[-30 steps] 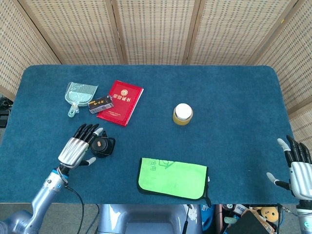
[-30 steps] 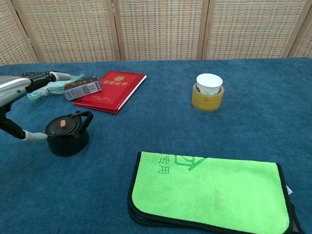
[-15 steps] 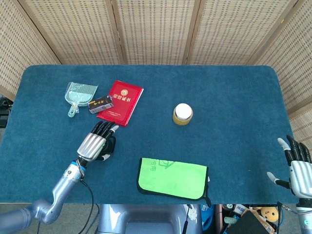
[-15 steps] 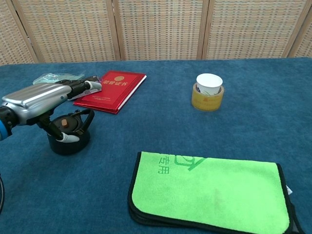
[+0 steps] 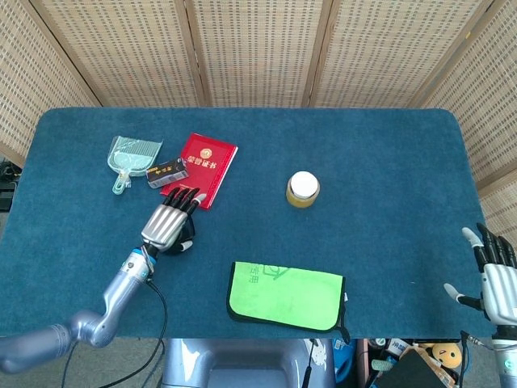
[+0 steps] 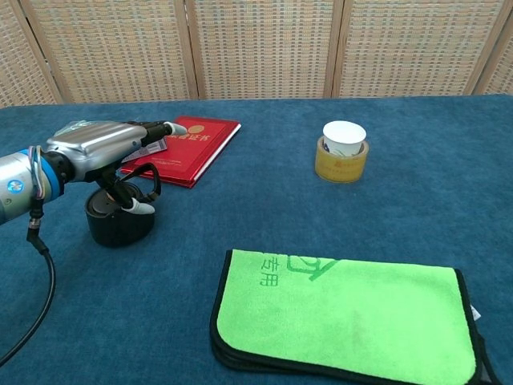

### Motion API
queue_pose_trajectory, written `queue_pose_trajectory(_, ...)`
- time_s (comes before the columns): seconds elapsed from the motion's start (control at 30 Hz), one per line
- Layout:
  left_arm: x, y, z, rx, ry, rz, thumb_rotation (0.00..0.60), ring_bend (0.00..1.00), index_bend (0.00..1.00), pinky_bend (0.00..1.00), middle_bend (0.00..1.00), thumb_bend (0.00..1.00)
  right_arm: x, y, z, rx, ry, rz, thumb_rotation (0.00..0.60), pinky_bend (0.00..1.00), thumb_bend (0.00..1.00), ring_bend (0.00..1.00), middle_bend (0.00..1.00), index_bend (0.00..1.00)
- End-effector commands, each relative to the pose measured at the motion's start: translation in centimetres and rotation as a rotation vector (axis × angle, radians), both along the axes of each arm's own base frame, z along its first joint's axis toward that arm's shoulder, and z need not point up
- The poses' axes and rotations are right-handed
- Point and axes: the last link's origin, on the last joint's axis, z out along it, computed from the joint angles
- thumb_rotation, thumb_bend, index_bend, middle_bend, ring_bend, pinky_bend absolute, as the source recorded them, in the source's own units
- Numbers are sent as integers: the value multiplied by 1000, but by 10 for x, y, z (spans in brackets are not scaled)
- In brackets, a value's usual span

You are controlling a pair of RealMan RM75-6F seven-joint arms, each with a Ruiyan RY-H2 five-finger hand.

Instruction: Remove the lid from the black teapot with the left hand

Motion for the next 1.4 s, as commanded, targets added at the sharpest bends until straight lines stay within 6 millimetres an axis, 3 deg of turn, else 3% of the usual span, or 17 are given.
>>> queue_pose_trajectory(0.03, 7, 12, -4, 3, -11, 23, 600, 0, 0, 0, 0, 204, -1, -1, 0, 1, 0, -5, 600, 0, 0, 0, 0, 0)
queue_pose_trajectory(0.17, 11, 25, -2, 17, -36, 79, 600, 0, 0, 0, 0, 204, -3, -1, 1, 2, 0, -11, 600, 0, 0, 0, 0, 0)
queue_pose_trajectory(0.43, 7, 19, 14, -1, -80, 84, 600, 0, 0, 0, 0, 204, -2, 0, 0, 4, 6, -11, 600, 0, 0, 0, 0, 0)
queue_pose_trajectory(0.83, -14, 5, 67, -44, -82, 69, 600, 0, 0, 0, 0, 204, 2, 3, -3, 17, 19, -7, 600, 0, 0, 0, 0, 0)
queue_pose_trajectory(0.9, -17, 5, 71, -62, -63, 73, 600, 0, 34, 0, 0, 204, 1, 3, -2, 16, 19, -8, 600, 0, 0, 0, 0, 0)
queue_pose_trajectory(1.03, -25, 7, 75, -100, -13, 80, 600, 0, 248, 0, 0, 205, 1, 2, -2, 18, 18, -11, 600, 0, 0, 0, 0, 0)
queue_pose_trajectory(1.13, -30, 8, 77, -114, 8, 86, 600, 0, 325, 0, 0, 204, 0, 2, -3, 21, 19, -13, 600, 0, 0, 0, 0, 0)
queue_pose_trajectory(1.3, -33, 10, 75, -124, 25, 99, 600, 0, 356, 0, 0, 210, 1, 2, -4, 27, 23, -14, 600, 0, 0, 0, 0, 0)
queue_pose_trajectory(1.4, -33, 11, 72, -123, 38, 98, 600, 0, 369, 0, 0, 264, 0, 2, -4, 29, 25, -16, 600, 0, 0, 0, 0, 0)
